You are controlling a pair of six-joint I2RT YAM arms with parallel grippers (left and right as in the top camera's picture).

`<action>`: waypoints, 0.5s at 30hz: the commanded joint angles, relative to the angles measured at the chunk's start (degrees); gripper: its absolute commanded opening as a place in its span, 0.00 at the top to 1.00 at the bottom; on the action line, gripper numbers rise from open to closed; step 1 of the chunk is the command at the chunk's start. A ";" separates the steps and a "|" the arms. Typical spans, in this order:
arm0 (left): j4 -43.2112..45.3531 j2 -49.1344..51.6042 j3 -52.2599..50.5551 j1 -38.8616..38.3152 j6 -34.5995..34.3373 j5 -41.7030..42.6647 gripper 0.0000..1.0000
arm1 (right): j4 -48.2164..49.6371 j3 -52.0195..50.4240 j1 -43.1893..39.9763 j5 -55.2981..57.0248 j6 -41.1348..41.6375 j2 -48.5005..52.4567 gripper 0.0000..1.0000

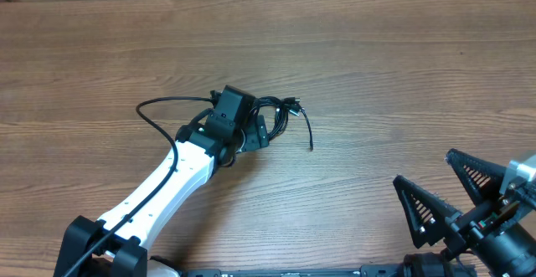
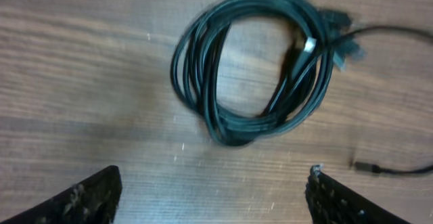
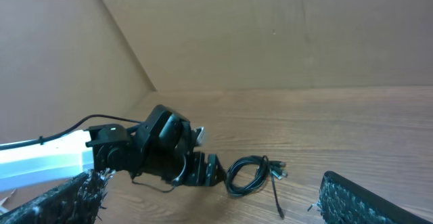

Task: Untangle cables
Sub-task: 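Lower the left gripper onto the black cable coil and grasp it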

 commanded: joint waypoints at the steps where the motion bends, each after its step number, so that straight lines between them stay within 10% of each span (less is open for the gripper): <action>1: 1.16 0.98 -0.04 -0.22 -3.50 -3.45 0.15 | 0.31 0.50 -0.20 -2.12 -0.66 0.22 0.00; 15: 8.44 12.11 -0.02 -1.14 -4.98 -2.82 0.20 | 0.28 0.50 -0.20 -5.90 -0.68 0.22 0.00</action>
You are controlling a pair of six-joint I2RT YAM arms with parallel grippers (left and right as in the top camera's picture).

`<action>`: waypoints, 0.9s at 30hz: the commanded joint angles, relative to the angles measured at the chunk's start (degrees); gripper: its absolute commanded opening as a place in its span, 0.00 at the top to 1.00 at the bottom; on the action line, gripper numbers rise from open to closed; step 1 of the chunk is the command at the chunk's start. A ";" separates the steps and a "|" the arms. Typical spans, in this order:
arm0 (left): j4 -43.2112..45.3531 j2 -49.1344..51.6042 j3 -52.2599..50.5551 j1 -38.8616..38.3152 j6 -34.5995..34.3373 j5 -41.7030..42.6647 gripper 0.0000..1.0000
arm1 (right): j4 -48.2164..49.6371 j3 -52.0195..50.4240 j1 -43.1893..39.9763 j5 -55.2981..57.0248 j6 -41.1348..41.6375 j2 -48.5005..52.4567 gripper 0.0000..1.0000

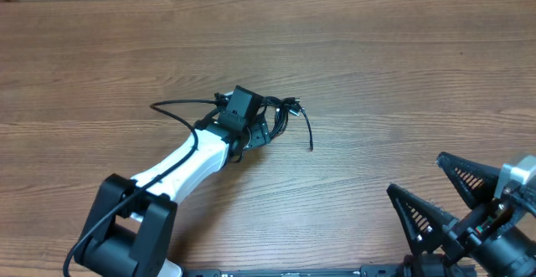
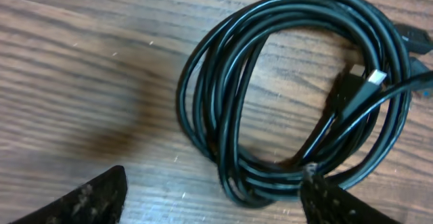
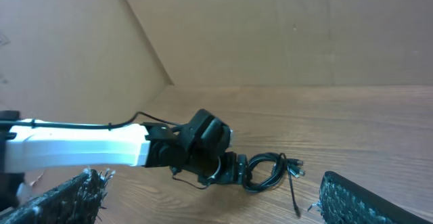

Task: Untangle cables
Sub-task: 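Lower the left gripper onto the black cable coil and grasp it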

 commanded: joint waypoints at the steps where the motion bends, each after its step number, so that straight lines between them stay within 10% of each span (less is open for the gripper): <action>1: 1.90 1.84 0.00 -1.14 -0.22 -0.37 0.20 | 0.31 0.50 -0.20 -2.36 -0.68 0.20 0.00; 27: 5.55 5.07 0.02 -4.35 -2.08 -8.31 0.33 | 0.35 0.50 -0.20 -8.50 -1.79 0.20 0.00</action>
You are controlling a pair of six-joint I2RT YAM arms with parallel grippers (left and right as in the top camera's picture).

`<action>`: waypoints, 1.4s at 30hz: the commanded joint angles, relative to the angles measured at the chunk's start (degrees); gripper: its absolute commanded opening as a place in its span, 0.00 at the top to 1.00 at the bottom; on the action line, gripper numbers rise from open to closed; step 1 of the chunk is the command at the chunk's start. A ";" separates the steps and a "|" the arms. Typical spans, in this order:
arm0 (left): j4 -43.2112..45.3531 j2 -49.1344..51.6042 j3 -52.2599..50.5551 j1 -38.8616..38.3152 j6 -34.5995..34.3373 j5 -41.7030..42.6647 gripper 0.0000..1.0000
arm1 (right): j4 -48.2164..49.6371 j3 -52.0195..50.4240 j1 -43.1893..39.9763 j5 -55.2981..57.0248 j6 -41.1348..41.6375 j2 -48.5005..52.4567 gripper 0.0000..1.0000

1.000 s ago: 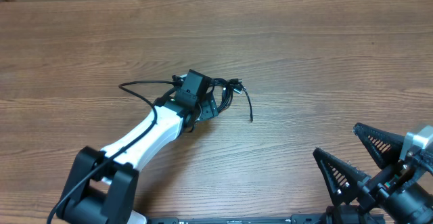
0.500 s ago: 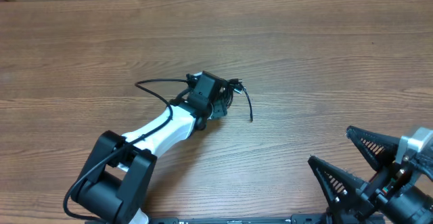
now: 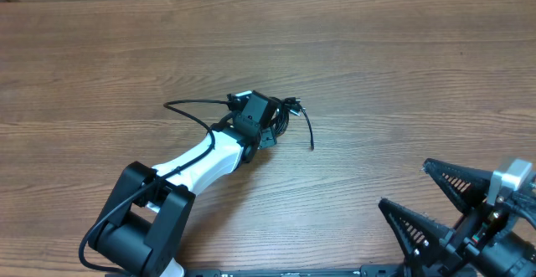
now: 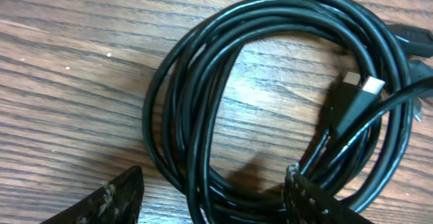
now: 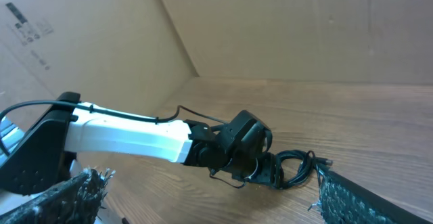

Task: Untangle cables
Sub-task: 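Lower the left gripper onto the black cable coil and grasp it, then lift the coil with the left gripper and bring the right gripper toward it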

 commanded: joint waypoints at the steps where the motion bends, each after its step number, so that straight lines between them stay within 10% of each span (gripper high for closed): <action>1: 0.00 0.85 0.02 0.02 -1.44 -2.91 0.32 | 0.33 0.50 -0.20 -2.21 -1.55 0.20 0.00; 18: 1.60 4.09 0.02 0.74 -2.10 -2.58 0.34 | 0.76 0.50 -0.20 -4.00 -1.53 0.20 0.00; 19: 1.86 5.33 0.02 0.63 -2.12 -2.14 0.39 | 0.76 0.50 -0.20 -4.00 -1.53 0.20 0.00; 21: 2.69 6.40 0.04 0.66 -2.16 -0.22 0.96 | 0.79 0.50 -0.20 -3.98 -1.55 0.20 0.00; 42: -39.26 6.08 44.59 0.74 11.96 0.37 0.96 | -3.50 -1.84 -0.20 20.48 -2.01 3.37 0.00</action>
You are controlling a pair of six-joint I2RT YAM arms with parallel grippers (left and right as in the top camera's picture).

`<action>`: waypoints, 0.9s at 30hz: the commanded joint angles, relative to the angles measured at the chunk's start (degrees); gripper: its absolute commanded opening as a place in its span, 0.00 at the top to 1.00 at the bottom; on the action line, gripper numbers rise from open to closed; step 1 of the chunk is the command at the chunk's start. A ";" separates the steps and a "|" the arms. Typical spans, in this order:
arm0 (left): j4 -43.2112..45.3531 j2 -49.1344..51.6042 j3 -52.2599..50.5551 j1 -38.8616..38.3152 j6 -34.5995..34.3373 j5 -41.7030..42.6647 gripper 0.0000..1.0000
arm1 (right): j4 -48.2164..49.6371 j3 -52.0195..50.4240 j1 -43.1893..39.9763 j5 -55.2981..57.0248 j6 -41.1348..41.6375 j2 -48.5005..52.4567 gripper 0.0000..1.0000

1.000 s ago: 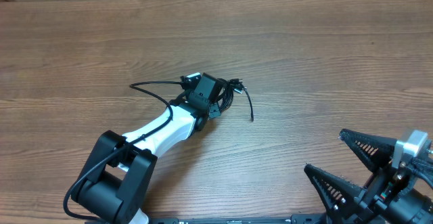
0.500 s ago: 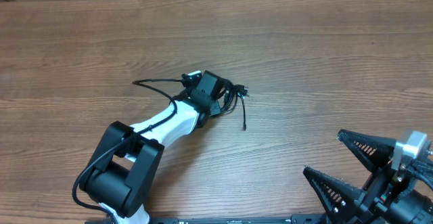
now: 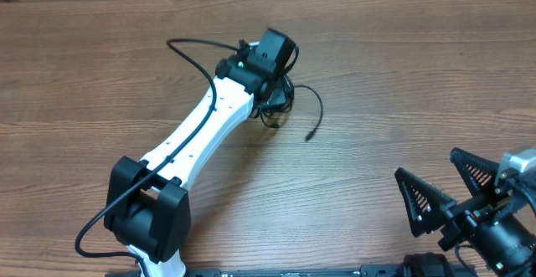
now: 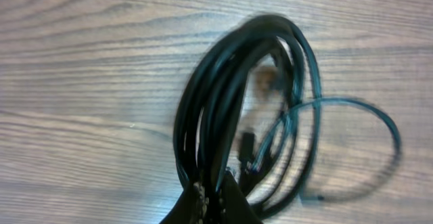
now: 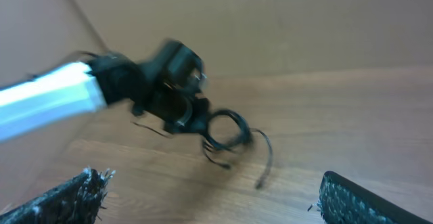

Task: Untangle cables
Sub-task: 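Lift the coil with the left gripper and bring the right gripper toward it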

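Observation:
The tangled black cable bundle (image 3: 281, 103) hangs as a narrow coil from my left gripper (image 3: 270, 83), which is shut on its strands at the far middle of the table. In the left wrist view the fingertips (image 4: 230, 195) pinch the coil (image 4: 223, 102) at its near end. One loose cable end (image 3: 309, 135) curves out to the right and down to the wood; it also shows in the left wrist view as a thin loop (image 4: 379, 119). My right gripper (image 3: 448, 195) stands wide open at the front right, far from the bundle (image 5: 226, 128), holding nothing.
The wooden table (image 3: 402, 76) stretches wide around the bundle. A brown cardboard wall (image 5: 284, 21) rises behind it. The left arm's white link (image 3: 197, 135) runs diagonally from the front left, with its own black lead (image 3: 188, 44) looping above it.
My left gripper was open around the flat coil and is now shut on it. The arm has reached farther back, and the coil now hangs stretched, its loose end shifted right.
My left gripper was open a little short of the coil lying flat on the table. At the following two moments it was closer, its fingers either side of the strands. Now it holds the bundle, raised and carried toward the back. The right gripper stayed open at the front right.

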 commanded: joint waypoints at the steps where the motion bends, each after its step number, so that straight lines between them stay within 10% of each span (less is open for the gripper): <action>1: -4.33 -0.20 7.30 -0.02 5.42 0.66 0.95 | -1.44 -0.33 -0.20 4.90 -0.48 3.93 0.00; 27: -20.72 -26.27 14.51 -1.79 41.46 34.60 0.96 | 7.41 -0.31 7.80 -21.79 -7.32 31.61 0.00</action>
